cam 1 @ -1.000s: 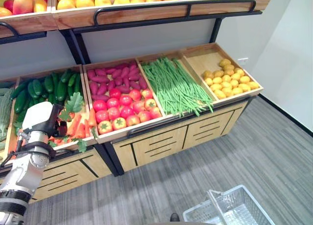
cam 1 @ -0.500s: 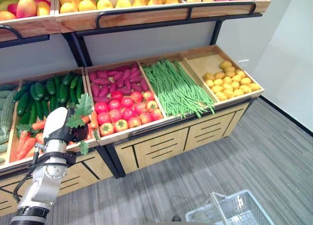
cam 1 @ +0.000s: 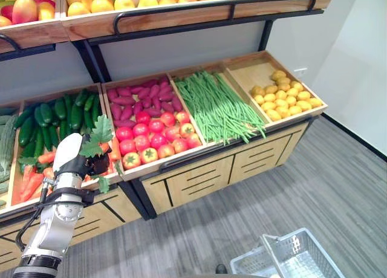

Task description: Get the vegetables into the basket

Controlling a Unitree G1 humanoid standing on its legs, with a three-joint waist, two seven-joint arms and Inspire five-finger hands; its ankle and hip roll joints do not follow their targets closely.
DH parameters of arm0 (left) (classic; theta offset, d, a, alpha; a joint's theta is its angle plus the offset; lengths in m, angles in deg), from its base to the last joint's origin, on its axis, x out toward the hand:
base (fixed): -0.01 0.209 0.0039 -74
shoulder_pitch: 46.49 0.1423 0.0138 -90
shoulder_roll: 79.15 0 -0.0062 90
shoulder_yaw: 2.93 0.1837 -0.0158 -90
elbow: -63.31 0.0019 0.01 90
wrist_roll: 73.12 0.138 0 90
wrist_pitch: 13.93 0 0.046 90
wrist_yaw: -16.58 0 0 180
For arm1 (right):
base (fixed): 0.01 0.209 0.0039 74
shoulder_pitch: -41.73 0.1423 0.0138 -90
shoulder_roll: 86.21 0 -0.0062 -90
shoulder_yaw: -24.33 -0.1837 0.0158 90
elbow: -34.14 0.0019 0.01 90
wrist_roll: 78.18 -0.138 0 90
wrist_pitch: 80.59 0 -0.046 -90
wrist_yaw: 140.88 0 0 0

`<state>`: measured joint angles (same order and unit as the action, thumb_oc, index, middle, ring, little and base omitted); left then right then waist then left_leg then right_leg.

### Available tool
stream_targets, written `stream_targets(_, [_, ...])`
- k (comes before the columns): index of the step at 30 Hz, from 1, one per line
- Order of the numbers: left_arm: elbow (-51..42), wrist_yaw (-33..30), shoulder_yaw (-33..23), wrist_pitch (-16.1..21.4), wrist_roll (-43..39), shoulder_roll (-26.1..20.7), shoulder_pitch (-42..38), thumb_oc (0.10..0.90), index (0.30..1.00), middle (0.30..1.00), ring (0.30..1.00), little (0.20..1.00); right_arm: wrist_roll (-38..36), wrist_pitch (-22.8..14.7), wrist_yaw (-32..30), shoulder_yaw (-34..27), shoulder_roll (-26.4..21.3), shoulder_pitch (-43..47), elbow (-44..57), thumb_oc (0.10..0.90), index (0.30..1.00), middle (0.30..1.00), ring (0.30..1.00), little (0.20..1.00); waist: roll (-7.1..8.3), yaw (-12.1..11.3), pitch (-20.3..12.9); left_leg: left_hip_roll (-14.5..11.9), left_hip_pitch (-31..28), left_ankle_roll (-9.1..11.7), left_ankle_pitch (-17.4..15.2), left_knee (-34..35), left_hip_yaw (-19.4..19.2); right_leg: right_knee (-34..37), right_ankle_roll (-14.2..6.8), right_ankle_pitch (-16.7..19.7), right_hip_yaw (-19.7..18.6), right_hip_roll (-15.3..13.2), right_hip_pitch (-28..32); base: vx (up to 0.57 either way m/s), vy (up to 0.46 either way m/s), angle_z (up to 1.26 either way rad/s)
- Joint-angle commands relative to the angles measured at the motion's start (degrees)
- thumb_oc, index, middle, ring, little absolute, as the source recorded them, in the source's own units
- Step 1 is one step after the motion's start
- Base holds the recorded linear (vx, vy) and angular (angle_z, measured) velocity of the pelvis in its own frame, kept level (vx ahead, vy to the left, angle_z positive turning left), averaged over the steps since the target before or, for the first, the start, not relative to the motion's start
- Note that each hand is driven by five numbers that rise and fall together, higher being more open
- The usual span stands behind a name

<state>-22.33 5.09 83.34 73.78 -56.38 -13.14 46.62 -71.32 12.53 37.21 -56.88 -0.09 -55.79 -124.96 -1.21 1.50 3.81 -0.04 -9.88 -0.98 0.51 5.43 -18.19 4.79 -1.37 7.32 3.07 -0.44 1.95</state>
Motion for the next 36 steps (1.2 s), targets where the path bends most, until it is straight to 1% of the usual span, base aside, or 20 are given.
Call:
stream_targets(1, [-3.4, -2.3, -1.5, 3.1, -0.8, -3.2, -9.7, 0.4, 0.3, 0.3, 0.3, 0.3, -0.9, -1.6, -0.5, -0.1, -2.0, 2.2, -1.0, 0.4, 0.3, 0.3, 0.3, 0.3, -0.63, 1.8, -1.7, 2.5, 2.1, -2.2, -6.3, -3.5, 0.0, -8.5, -6.6, -7.4, -1.2, -5.5, -1.9, -0.01, 0.059, -0.13])
stream_targets(4, [-3.3, -2.2, -0.6, 3.4, -1.3, -2.8, -10.8, 0.4, 0.3, 0.3, 0.3, 0.3, -1.6, -1.6, -0.7, -0.5, -2.0, 2.3, -1.0, 0.4, 0.3, 0.3, 0.3, 0.3, -1.01, 2.1, -1.0, 2.7, 2.3, -2.6, -6.8, -4.1, -1.4, -9.5, -6.8, -6.9, -2.5, -5.5, -3.0, -0.02, 0.102, -0.27])
stream_targets(6, [-3.0, -2.5, 0.5, 3.5, -2.2, -2.5, -11.9, 0.4, 0.3, 0.3, 0.3, 0.3, -2.5, -1.7, -1.2, -1.0, -2.3, 3.0, -0.7, 0.4, 0.3, 0.3, 0.3, 0.3, -1.89, 3.0, -0.1, 2.8, 1.7, -2.7, -7.9, -4.6, -3.3, -11.7, -8.0, -6.3, -3.4, -5.9, -4.6, 0.02, 0.107, -0.46])
stream_targets(7, [-2.9, -2.6, 0.7, 3.5, -2.5, -2.4, -12.0, 0.4, 0.3, 0.3, 0.3, 0.3, -2.2, -1.7, -1.3, -0.5, -2.3, 3.4, -0.6, 0.4, 0.3, 0.3, 0.3, 0.3, -2.31, 2.6, 0.6, 2.6, 1.6, -2.8, -7.9, -4.6, -4.7, -12.8, -8.3, -5.8, -1.4, -6.5, -5.5, 0.01, 0.058, -0.58])
stream_targets(8, [-2.8, -2.7, 0.7, 3.5, -2.5, -2.4, -12.1, 0.4, 0.3, 0.3, 0.3, 0.3, -2.2, -1.7, -1.3, -0.6, -2.3, 3.5, -0.6, 0.4, 0.3, 0.3, 0.3, 0.3, -2.36, 2.4, 0.6, 2.6, 1.6, -2.8, -8.0, -4.6, -4.9, -13.0, -8.3, -5.8, -1.6, -6.5, -5.7, -0.07, 0.004, -0.72])
stream_targets(9, [-3.0, -3.1, 0.1, 3.3, -2.7, -2.9, -12.0, 0.4, 0.3, 0.3, 0.3, 0.3, -1.9, -1.6, -1.6, -0.2, -2.0, 4.0, -0.6, 0.4, 0.3, 0.3, 0.3, 0.3, -3.05, 1.2, 1.1, 1.6, 1.5, -2.4, -8.0, -4.3, -7.6, -14.3, -8.2, -5.8, 6.4, -9.4, -6.6, -0.07, -0.018, -0.84])
stream_targets(10, [-3.2, -3.1, -0.2, 3.1, -2.8, -3.0, -11.7, 0.4, 0.3, 0.3, 0.3, 0.3, -1.4, -1.5, -1.6, 0.2, -1.8, 4.3, -0.7, 0.4, 0.3, 0.3, 0.3, 0.3, -3.21, 0.9, 1.1, 1.3, 1.5, -2.3, -7.8, -4.0, -8.4, -14.7, -8.0, -5.6, 10.1, -10.8, -6.7, -0.07, -0.022, -0.96])
stream_targets(13, [-3.5, -3.1, -0.9, 3.0, -2.8, -3.2, -11.1, 0.4, 0.3, 0.3, 0.3, 0.3, -0.8, -1.4, -1.7, 0.6, -1.6, 4.5, -0.7, 0.4, 0.3, 0.3, 0.3, 0.3, -3.2, 0.9, 1.1, 1.1, 1.4, -2.2, -7.6, -3.5, -9.1, -14.7, -7.9, -5.5, 12.4, -11.6, -6.6, -0.01, -0.044, -1.04])
stream_targets(14, [-3.7, -2.9, -1.9, 3.2, -2.5, -3.3, -9.6, 0.4, 0.3, 0.3, 0.3, 0.3, 0.2, -1.2, -1.7, 1.1, -1.4, 4.8, -0.7, 0.4, 0.3, 0.3, 0.3, 0.3, -2.87, 0.8, 0.8, 1.0, 1.0, -1.8, -6.7, -2.0, -10.4, -13.1, -8.1, -4.4, 13.7, -12.0, -6.1, 0.02, -0.107, -0.46])
stream_targets(17, [-3.7, -2.7, -2.0, 3.6, -2.7, -3.0, -9.1, 0.4, 0.3, 0.3, 0.3, 0.3, -0.5, -1.2, -2.1, 0.2, -1.6, 4.4, 0.2, 0.4, 0.3, 0.3, 0.3, 0.3, -2.06, 1.4, 0.1, 0.7, 0.7, -0.9, -5.9, -1.0, -10.5, -9.8, -8.2, -4.1, 12.5, -10.8, -4.8, 0.05, -0.158, -0.33])
stream_targets(23, [-3.0, -2.4, 0.3, 3.8, -3.8, -1.4, -11.1, 0.4, 0.3, 0.3, 0.3, 0.3, -1.7, -1.1, -2.7, 0.1, -2.3, 4.6, 0.7, 0.4, 0.3, 0.3, 0.3, 0.3, -1.05, 1.9, -0.4, -1.2, 1.0, 1.3, -4.3, -0.4, -9.7, -6.3, -6.9, -6.4, 12.5, -7.9, -2.8, 0.08, -0.204, -0.18])
stream_targets(27, [-2.5, -2.3, 1.1, 3.8, -4.8, -0.4, -11.6, 0.4, 0.3, 0.3, 0.3, 0.3, -2.4, -1.4, -3.1, 0.1, -3.3, 5.4, 1.4, 0.4, 0.3, 0.3, 0.3, 0.3, -0.46, 2.3, 0.2, -3.4, 1.4, 2.4, -5.0, -3.2, -8.5, -8.4, -5.2, -9.4, 11.7, -6.0, -2.9, 0.11, -0.241, 0.04])
stream_targets(28, [-2.2, -2.3, 1.3, 3.9, -5.1, -0.3, -12.1, 0.4, 0.3, 0.3, 0.3, 0.3, -2.8, -1.5, -3.1, 0.2, -3.7, 5.8, 1.7, 0.4, 0.3, 0.3, 0.3, 0.3, -0.03, 2.2, 0.6, -4.3, 2.7, 2.8, -6.1, -6.7, -8.1, -8.9, -4.7, -10.1, 11.5, -5.7, -2.8, 0.04, -0.177, 0.1])
stream_targets(29, [-2.1, -2.1, 1.5, 4.0, -5.4, -0.3, -12.4, 0.4, 0.3, 0.3, 0.3, 0.3, -2.9, -1.6, -3.1, 0.6, -4.1, 6.2, 2.0, 0.4, 0.3, 0.3, 0.3, 0.3, 0.5, 2.1, 1.3, -5.8, 4.9, 3.2, -7.9, -13.4, -7.7, -9.3, -3.9, -10.8, 11.2, -5.4, -2.4, 0.06, -0.244, 0.23])
stream_targets(30, [-1.7, -2.2, 2.2, 4.3, -6.1, 0.1, -13.1, 0.4, 0.3, 0.3, 0.3, 0.3, -3.0, -1.8, -3.0, 1.4, -4.9, 6.6, 2.0, 0.4, 0.3, 0.3, 0.3, 0.3, 1.03, 0.5, 2.7, -5.9, 8.0, 4.5, -6.4, -19.8, -2.0, -9.0, -3.0, -11.3, 10.4, -4.6, -1.7, 0.04, -0.172, 0.21])
stream_targets(31, [-1.6, -2.2, 2.3, 4.3, -6.1, 0.1, -13.2, 0.4, 0.3, 0.3, 0.3, 0.3, -3.0, -1.8, -3.0, 1.4, -4.9, 6.7, 1.9, 0.4, 0.3, 0.3, 0.3, 0.3, 1.0, 0.6, 2.7, -6.0, 8.3, 4.6, -6.4, -20.2, -1.8, -8.9, -2.9, -11.3, 10.6, -4.6, -1.7, -0.03, -0.052, 0.14])
stream_targets(33, [-1.5, -3.1, 2.2, 4.5, -6.4, 0.7, -13.3, 0.4, 0.3, 0.3, 0.3, 0.3, -3.3, -1.7, -3.1, 1.2, -5.1, 6.9, 1.6, 0.4, 0.3, 0.3, 0.3, 0.3, 1.5, 0.1, 3.0, -3.1, 9.6, 3.3, -6.5, -15.5, 4.3, -7.4, -3.3, -10.1, 9.9, -4.9, -2.5, -0.05, 0.139, -0.22])
stream_targets(34, [-1.9, -3.9, 1.7, 4.6, -6.0, 1.0, -12.5, 0.4, 0.3, 0.3, 0.3, 0.3, -3.4, -1.7, -3.2, 1.2, -5.3, 7.5, 1.5, 0.4, 0.3, 0.3, 0.3, 0.3, 1.72, -0.5, 3.4, -2.2, 11.1, 2.9, -5.9, -12.8, 9.3, -7.7, -3.8, -8.9, 7.6, -5.2, -3.6, -0.01, 0.174, -0.27])
stream_targets(35, [-1.9, -3.9, 1.7, 4.6, -6.0, 1.0, -12.5, 0.4, 0.3, 0.3, 0.3, 0.3, -3.4, -1.7, -3.2, 1.2, -5.3, 7.5, 1.5, 0.4, 0.3, 0.3, 0.3, 0.3, 1.77, -0.5, 3.3, -2.1, 11.2, 2.9, -5.7, -12.8, 9.2, -7.6, -3.8, -8.8, 7.6, -5.2, -3.8, 0.02, 0.244, -0.24])
stream_targets(36, [-2.5, -4.2, 0.9, 4.8, -6.0, 0.8, -11.6, 0.4, 0.3, 0.3, 0.3, 0.3, -3.6, -1.8, -3.3, 0.6, -5.4, 7.8, 1.6, 0.4, 0.3, 0.3, 0.3, 0.3, 1.36, -0.3, 3.4, -2.2, 10.9, 1.9, -7.2, -12.9, 8.5, -8.5, -4.3, -9.1, 6.3, -5.4, -4.5, 0.04, 0.318, -0.57])
